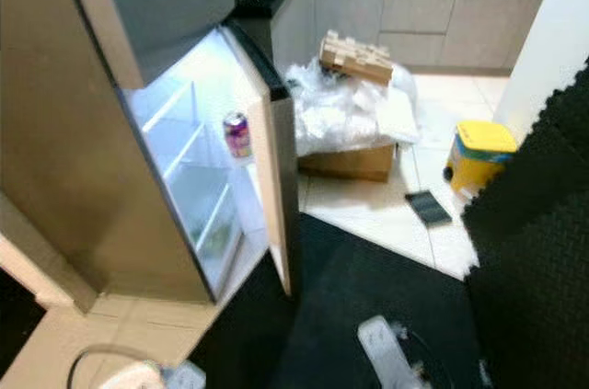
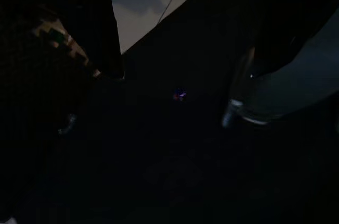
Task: Restocking fridge
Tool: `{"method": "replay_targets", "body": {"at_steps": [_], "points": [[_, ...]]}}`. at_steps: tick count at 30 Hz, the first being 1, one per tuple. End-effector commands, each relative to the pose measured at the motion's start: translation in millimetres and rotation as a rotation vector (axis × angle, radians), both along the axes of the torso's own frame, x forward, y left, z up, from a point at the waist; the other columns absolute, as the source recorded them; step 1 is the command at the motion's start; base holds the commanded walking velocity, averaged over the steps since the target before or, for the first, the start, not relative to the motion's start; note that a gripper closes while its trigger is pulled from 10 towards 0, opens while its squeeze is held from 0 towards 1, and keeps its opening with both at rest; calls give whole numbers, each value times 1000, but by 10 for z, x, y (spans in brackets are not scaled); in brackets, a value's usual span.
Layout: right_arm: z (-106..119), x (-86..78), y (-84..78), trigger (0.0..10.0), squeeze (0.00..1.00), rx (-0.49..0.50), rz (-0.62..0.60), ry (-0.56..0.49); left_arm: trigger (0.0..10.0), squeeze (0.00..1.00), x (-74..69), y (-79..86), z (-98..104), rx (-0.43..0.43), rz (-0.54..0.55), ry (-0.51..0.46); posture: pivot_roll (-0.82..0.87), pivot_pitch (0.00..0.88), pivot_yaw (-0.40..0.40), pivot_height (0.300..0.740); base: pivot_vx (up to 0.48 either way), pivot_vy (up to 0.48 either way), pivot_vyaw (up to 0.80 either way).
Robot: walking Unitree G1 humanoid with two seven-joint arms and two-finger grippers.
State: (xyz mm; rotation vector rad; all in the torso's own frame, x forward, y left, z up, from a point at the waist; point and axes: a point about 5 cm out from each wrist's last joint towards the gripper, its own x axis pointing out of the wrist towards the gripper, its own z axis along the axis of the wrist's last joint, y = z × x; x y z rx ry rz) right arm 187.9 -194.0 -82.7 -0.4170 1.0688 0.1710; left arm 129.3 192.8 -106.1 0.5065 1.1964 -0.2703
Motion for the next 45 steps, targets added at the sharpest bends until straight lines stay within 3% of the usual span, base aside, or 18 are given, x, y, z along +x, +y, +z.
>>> {"method": "replay_targets", "body": {"at_steps": [1,45], "points": [[-19,-31,31,10000,0,3,15,12,10000,0,-60,22,-16,4,13,17,-159,0,24,740,0,0,0],[-4,15,90,10000,0,16,51,13,10000,0,-71,72,-12,11,21,18,-146,0,31,740,22,0,0]]}}
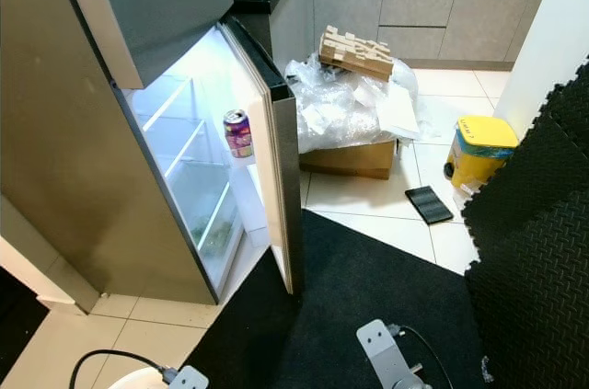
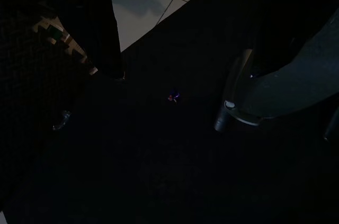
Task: Restocking fridge
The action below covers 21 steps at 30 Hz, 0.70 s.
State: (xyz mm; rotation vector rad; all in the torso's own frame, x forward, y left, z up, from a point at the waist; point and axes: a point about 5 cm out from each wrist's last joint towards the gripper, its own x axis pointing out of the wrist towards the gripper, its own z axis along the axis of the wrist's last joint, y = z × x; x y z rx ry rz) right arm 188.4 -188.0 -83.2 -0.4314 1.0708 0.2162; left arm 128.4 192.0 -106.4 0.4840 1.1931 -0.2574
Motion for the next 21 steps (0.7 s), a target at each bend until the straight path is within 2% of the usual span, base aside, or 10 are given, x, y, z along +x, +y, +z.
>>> {"method": "replay_targets", "body": {"at_steps": [1,21], "points": [[0,8,32,10000,0,8,8,2,10000,0,-63,79,-9,21,0,25,-147,0,31,740,251,0,0],[-6,7,77,10000,0,16,12,2,10000,0,-29,81,2,19,-9,19,-139,0,36,740,266,0,0]]}}
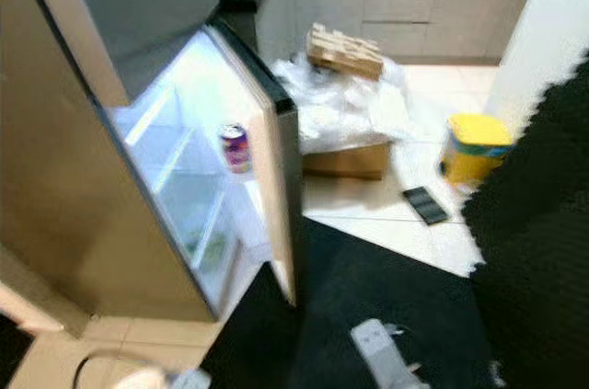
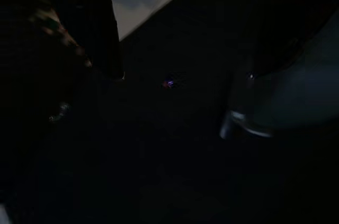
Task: Restocking fridge
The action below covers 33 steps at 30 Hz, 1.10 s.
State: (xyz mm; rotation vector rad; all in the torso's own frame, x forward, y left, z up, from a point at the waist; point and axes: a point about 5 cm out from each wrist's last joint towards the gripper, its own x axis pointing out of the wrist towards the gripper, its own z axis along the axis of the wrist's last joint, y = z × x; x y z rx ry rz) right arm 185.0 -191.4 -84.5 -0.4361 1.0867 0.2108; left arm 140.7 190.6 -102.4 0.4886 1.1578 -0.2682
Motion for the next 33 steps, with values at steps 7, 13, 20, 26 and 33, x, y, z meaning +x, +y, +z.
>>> {"method": "replay_targets", "body": {"at_steps": [7,13,20,26,33], "points": [[10,52,127,10000,0,28,21,-12,10000,0,-164,102,-42,28,9,53,-135,0,34,740,269,0,0],[13,59,134,10000,0,28,23,-13,10000,0,-166,97,-43,27,9,53,-136,0,34,740,269,0,0],[20,73,139,10000,0,30,20,-20,10000,0,-147,96,-37,24,31,37,-139,0,33,740,73,0,0],[22,77,145,10000,0,33,20,-25,10000,0,-140,89,-36,18,34,35,-139,0,33,740,0,0,0],[48,119,172,10000,0,69,14,-96,10000,0,-127,100,-30,19,35,32,-140,0,30,740,0,0,0]]}}
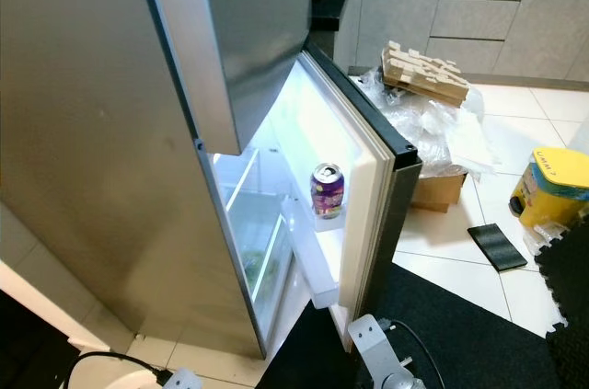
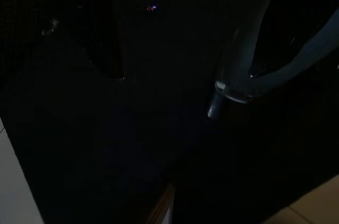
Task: Restocking fridge
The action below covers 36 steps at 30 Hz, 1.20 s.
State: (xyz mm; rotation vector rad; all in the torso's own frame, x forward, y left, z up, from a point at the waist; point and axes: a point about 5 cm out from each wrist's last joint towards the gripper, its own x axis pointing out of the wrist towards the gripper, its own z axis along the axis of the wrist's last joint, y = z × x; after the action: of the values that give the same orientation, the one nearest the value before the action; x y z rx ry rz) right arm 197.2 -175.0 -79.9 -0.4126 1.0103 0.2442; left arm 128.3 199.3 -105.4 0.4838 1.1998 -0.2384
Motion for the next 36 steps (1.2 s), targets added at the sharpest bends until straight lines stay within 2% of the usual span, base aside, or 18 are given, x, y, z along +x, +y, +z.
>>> {"method": "replay_targets", "body": {"at_steps": [1,6,9,10,11,13,14,15,18,22,31,33,34,36], "points": [[2,-3,8,10000,0,22,-13,-30,10000,0,-3,12,1,0,3,-1,-140,0,30,740,0,0,0],[26,26,30,10000,0,64,-31,-84,10000,0,-8,14,0,1,2,1,-140,0,30,740,0,0,0],[206,204,-184,10000,0,135,7,-232,10000,0,-20,13,-4,-1,0,5,-142,0,30,740,0,0,0],[271,282,-198,10000,0,157,23,-269,10000,0,-22,13,-5,-1,0,6,-143,0,31,740,0,0,0],[271,282,-198,10000,0,157,23,-269,10000,0,-22,13,-5,-1,0,6,-143,0,31,740,0,0,0],[352,393,-162,10000,0,191,52,-307,10000,0,-24,11,-6,-2,0,7,-144,0,32,740,0,0,0],[352,393,-162,10000,0,191,52,-307,10000,0,-24,11,-6,-2,0,7,-144,0,32,740,0,0,0],[426,489,-96,10000,0,222,109,-335,10000,0,-27,9,-7,-3,-1,8,-146,0,30,740,0,0,0],[450,519,-72,10000,0,233,130,-344,10000,0,-28,8,-7,-3,0,8,-146,0,30,740,0,0,0],[568,649,94,10000,0,318,232,-376,10000,0,-34,2,-10,-5,5,9,-140,0,26,740,0,0,0],[646,693,227,10000,0,426,316,-390,10000,0,-52,1,-16,-6,7,13,-138,0,26,740,0,0,0],[775,793,360,10000,0,531,367,-427,10000,0,-60,5,-17,-4,6,15,-139,0,29,740,0,0,0],[775,793,360,10000,0,531,367,-427,10000,0,-60,5,-17,-4,6,15,-139,0,29,740,0,0,0],[887,892,422,10000,0,554,389,-475,10000,0,-58,5,-17,-4,5,15,-138,0,28,740,0,0,0]]}}
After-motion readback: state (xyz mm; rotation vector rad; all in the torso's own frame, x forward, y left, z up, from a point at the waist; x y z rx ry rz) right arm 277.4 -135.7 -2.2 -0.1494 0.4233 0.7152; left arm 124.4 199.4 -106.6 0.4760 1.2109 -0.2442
